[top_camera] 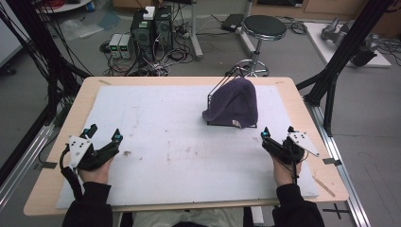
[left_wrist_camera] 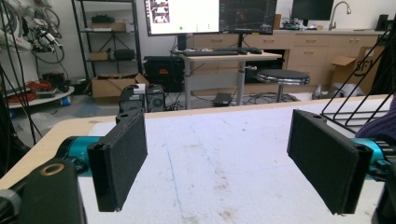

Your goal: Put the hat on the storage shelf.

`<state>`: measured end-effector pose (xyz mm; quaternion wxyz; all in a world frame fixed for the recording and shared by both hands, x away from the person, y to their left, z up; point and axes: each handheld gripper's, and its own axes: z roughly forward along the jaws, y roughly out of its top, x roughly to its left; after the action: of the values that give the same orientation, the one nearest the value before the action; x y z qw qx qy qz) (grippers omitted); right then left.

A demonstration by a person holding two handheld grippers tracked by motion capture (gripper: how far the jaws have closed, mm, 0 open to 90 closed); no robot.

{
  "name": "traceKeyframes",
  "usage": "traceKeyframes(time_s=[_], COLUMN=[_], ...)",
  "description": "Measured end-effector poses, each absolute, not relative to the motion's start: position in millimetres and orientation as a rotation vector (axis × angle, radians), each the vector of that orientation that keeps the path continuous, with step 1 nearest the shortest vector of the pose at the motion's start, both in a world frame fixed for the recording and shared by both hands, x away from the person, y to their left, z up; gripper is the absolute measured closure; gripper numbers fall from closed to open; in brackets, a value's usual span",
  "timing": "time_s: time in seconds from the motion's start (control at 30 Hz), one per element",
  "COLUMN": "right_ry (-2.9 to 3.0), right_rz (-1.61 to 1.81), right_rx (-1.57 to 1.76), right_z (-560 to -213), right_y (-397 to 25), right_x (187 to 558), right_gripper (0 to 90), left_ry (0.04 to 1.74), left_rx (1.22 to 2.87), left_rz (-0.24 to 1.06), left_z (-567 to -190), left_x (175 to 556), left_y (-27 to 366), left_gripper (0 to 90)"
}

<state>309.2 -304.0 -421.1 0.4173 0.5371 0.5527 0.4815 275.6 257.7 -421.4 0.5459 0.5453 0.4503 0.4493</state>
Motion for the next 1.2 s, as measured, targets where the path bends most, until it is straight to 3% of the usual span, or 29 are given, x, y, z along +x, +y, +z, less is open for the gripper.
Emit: traceKeyframes(time_s=[1.2], right_ry=[1.393], right_rz=[1.201], right_rx=[1.356], right_z=[-421.8], right_y=[-305.8], right_x=[308.7], right_gripper=[10.4], left_ry=[1.089], left_rx=[1.305], left_rz=[1.027], left_z=[-423.1], left_x=[276.8], left_y=[258.0], left_gripper=[22.6])
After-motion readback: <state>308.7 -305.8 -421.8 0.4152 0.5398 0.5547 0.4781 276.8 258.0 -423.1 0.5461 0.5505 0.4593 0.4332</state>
